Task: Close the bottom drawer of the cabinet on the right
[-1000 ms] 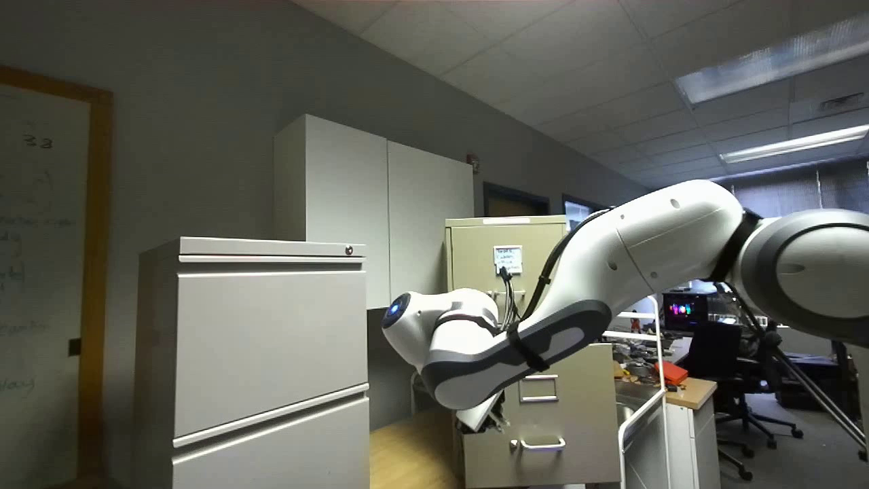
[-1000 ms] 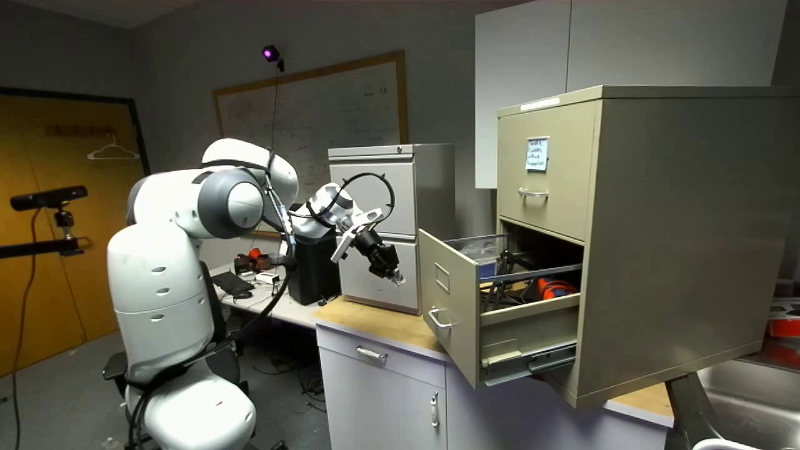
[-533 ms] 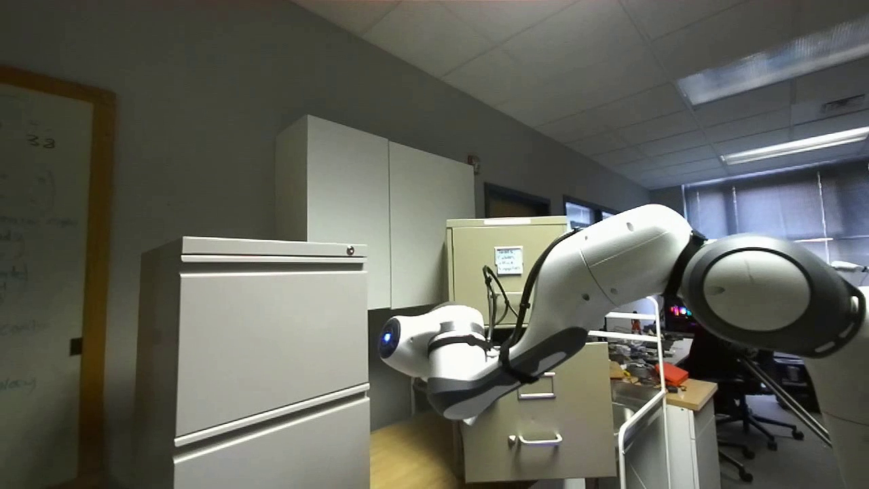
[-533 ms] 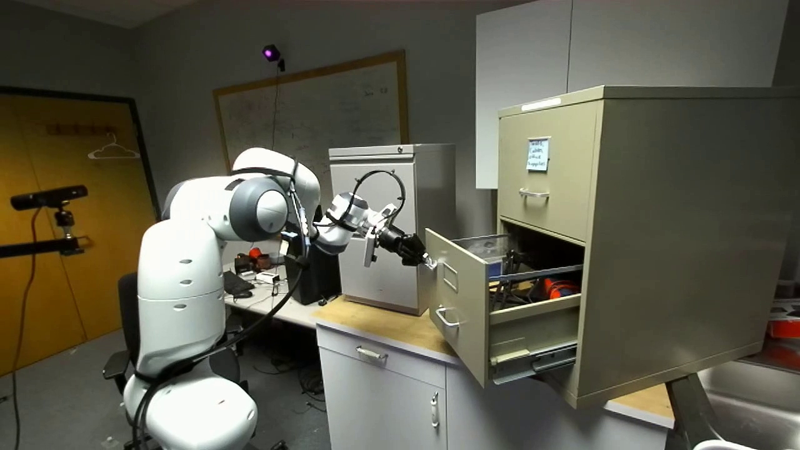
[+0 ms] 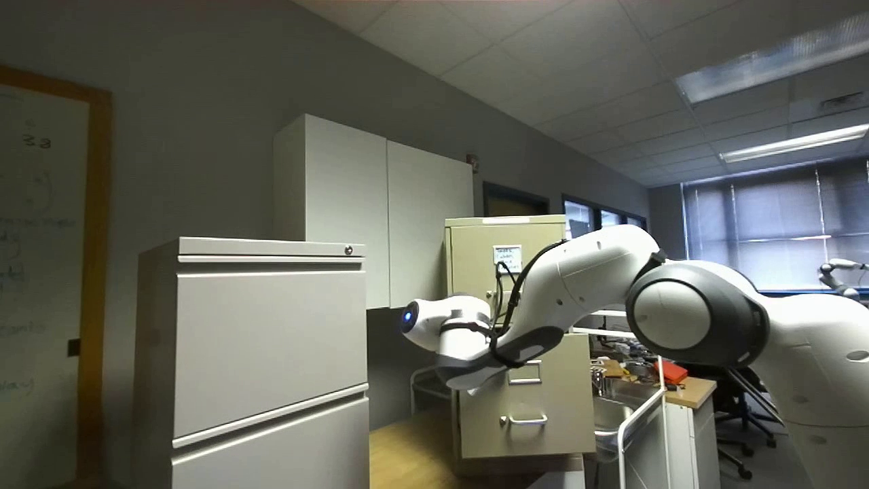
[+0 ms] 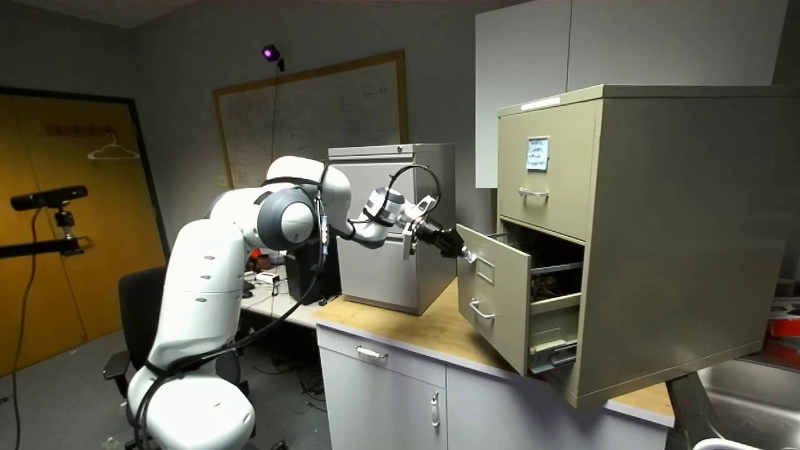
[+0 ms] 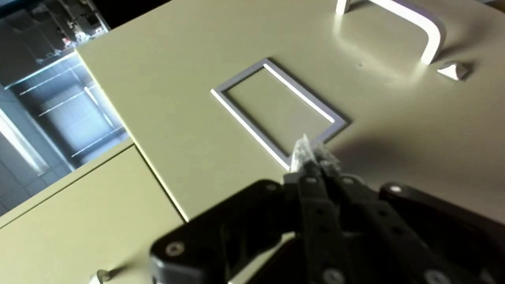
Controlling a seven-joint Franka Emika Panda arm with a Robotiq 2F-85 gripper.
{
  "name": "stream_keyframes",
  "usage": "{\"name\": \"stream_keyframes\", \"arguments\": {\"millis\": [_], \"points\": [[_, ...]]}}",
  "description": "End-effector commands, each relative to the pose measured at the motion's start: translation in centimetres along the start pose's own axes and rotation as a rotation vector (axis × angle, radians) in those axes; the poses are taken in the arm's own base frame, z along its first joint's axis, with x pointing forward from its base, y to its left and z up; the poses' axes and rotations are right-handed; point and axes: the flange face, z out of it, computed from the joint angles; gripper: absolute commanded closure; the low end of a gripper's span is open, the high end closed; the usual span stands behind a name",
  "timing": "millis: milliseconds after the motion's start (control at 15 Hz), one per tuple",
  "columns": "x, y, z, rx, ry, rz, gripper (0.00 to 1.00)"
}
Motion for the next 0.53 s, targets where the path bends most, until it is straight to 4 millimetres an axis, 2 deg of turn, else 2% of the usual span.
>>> {"name": "stream_keyframes", "arguments": {"millis": [0, 200, 467], "points": [[5.4, 1.6, 4.2, 0.115, -0.052, 0.089, 1.00], [7.7, 2.5, 5.7, 0.149, -0.065, 0.136, 1.00], [9.7, 3.3, 6.8, 0.135, -0.068, 0.167, 1.00]]}}
